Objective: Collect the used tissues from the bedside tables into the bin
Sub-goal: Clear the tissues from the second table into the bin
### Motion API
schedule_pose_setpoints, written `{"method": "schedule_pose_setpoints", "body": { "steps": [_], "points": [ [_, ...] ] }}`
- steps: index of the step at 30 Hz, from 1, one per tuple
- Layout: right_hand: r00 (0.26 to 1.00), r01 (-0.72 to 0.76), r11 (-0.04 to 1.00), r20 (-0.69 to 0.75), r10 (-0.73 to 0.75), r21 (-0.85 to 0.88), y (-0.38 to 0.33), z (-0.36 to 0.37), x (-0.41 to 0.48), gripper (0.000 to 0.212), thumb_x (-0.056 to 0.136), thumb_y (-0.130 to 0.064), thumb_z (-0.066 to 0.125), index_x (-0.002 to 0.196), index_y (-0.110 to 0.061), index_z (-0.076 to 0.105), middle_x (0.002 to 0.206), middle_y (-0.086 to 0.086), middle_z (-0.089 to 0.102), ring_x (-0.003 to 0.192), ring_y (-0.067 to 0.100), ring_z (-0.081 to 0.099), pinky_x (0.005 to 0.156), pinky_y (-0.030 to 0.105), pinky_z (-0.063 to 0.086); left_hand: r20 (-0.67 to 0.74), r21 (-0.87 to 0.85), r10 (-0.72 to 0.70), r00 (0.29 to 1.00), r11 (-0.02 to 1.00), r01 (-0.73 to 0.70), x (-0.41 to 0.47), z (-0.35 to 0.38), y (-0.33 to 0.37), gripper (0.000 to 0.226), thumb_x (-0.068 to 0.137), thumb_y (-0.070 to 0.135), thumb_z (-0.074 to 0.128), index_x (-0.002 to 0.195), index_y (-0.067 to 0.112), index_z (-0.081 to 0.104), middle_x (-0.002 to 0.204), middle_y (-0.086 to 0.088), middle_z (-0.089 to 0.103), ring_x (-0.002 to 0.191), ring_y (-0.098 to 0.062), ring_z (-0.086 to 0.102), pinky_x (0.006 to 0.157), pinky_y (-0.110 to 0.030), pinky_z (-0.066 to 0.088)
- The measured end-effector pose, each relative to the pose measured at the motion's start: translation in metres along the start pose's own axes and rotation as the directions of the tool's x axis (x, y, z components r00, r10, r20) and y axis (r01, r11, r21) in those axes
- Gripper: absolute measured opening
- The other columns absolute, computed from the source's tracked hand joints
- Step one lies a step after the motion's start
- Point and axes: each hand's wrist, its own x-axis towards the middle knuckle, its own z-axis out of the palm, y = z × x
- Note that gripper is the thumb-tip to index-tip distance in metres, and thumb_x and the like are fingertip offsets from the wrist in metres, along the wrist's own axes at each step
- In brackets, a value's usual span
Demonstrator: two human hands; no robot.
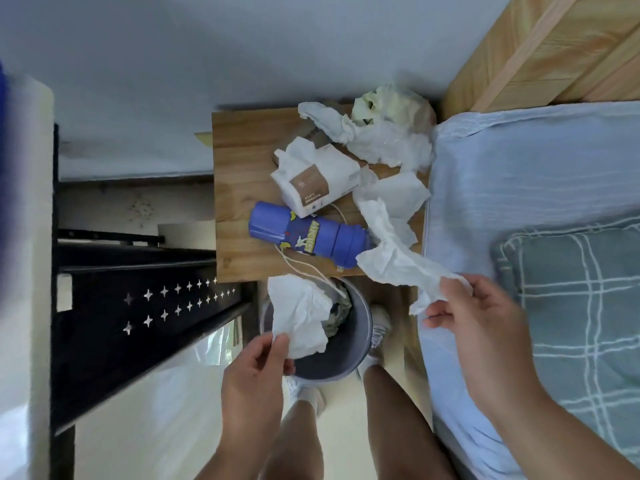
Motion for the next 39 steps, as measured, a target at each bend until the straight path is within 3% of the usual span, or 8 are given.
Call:
{"method": "schedule_pose_setpoints", "body": {
  "steps": [7,11,16,18,22,30,36,39],
  "points": [
    [0.985,-0.068,0.947,0.131,0.114,-0.314,0.111,0.039,-0.025,0.023,0.094,-0.018,0.060,0.075,-0.025,0.071,0.065,0.002,0.073,0.056,0.019,0.070,0.052,0.017,0.053,0.119,0.089,-0.254,0.960,0.966,0.244,0.028,0.016,-0.084,0.027,0.100,0.023,0.069,0.077,0.019,0.080,0.062,0.001,0.073,0.054,-0.011,0.065,0.067,-0.036,0.059],
    [0.970,-0.089,0.891,0.165,0.179,-0.446,0.169,0.071,-0.009,0.022,0.096,-0.020,0.057,0.081,-0.006,0.066,0.070,0.016,0.068,0.072,0.037,0.066,0.069,0.048,0.054,0.121,0.011,-0.413,0.902,0.910,0.415,0.062,0.039,-0.113,0.012,0.097,0.013,0.069,0.095,0.008,0.079,0.067,-0.005,0.072,0.058,-0.016,0.063,0.058,-0.027,0.057],
    [0.956,-0.015,0.762,0.215,0.201,-0.647,0.222,0.097,0.022,0.024,0.097,-0.023,0.060,0.075,-0.013,0.059,0.064,-0.003,0.057,0.072,0.025,0.058,0.063,0.032,0.035,0.130,-0.029,-0.462,0.877,0.882,0.470,0.105,0.063,-0.130,0.018,0.094,0.013,0.074,0.111,0.006,0.074,0.066,-0.006,0.064,0.054,-0.015,0.056,0.053,-0.026,0.049],
    [0.924,-0.027,0.737,0.264,0.275,-0.675,0.230,0.107,0.033,0.011,0.094,-0.029,0.065,0.094,-0.019,0.069,0.079,-0.007,0.067,0.086,0.022,0.066,0.075,0.031,0.046,0.179,0.033,-0.447,0.876,0.893,0.448,0.116,0.066,-0.134,0.023,0.093,0.020,0.078,0.115,0.015,0.072,0.073,-0.004,0.068,0.055,-0.013,0.060,0.050,-0.024,0.047],
    [0.860,-0.020,0.694,0.341,0.379,-0.720,0.229,0.113,0.043,0.049,0.090,-0.038,0.070,0.136,-0.024,0.063,0.117,-0.002,0.072,0.097,0.027,0.074,0.093,0.040,0.058,0.212,-0.005,-0.446,0.869,0.889,0.458,0.117,0.062,-0.133,0.014,0.093,0.019,0.079,0.096,0.029,0.068,0.088,0.003,0.074,0.055,-0.009,0.072,0.051,-0.025,0.053],
    [0.990,-0.038,0.895,0.102,0.093,-0.445,0.150,0.068,0.041,0.016,0.092,-0.029,0.059,0.078,-0.031,0.066,0.077,-0.009,0.072,0.077,0.015,0.069,0.065,0.032,0.048,0.205,0.034,-0.176,0.963,0.984,0.173,0.070,0.059,-0.049,0.012,0.099,0.022,0.069,0.098,0.017,0.079,0.083,0.004,0.079,0.058,-0.004,0.071,0.052,-0.022,0.058],
    [0.974,0.209,0.937,-0.030,-0.226,-0.279,0.061,0.045,0.068,0.004,0.087,-0.042,0.060,0.089,-0.045,0.062,0.092,-0.024,0.070,0.081,0.000,0.066,0.070,0.015,0.050,0.301,0.055,0.158,0.941,0.982,-0.182,0.043,0.078,0.066,0.022,0.099,0.037,0.067,0.084,0.028,0.080,0.061,0.005,0.070,0.055,-0.006,0.062,0.065,-0.037,0.058],
    [0.949,0.302,0.869,0.038,-0.312,-0.391,0.035,0.050,0.092,0.039,0.085,-0.045,0.072,0.122,-0.040,0.064,0.114,-0.014,0.065,0.093,0.012,0.065,0.083,0.025,0.050,0.285,0.022,0.245,0.927,0.965,-0.262,0.047,0.089,0.117,0.021,0.098,0.039,0.065,0.084,0.034,0.080,0.064,0.003,0.071,0.053,-0.010,0.061,0.068,-0.046,0.061]
  ]
}}
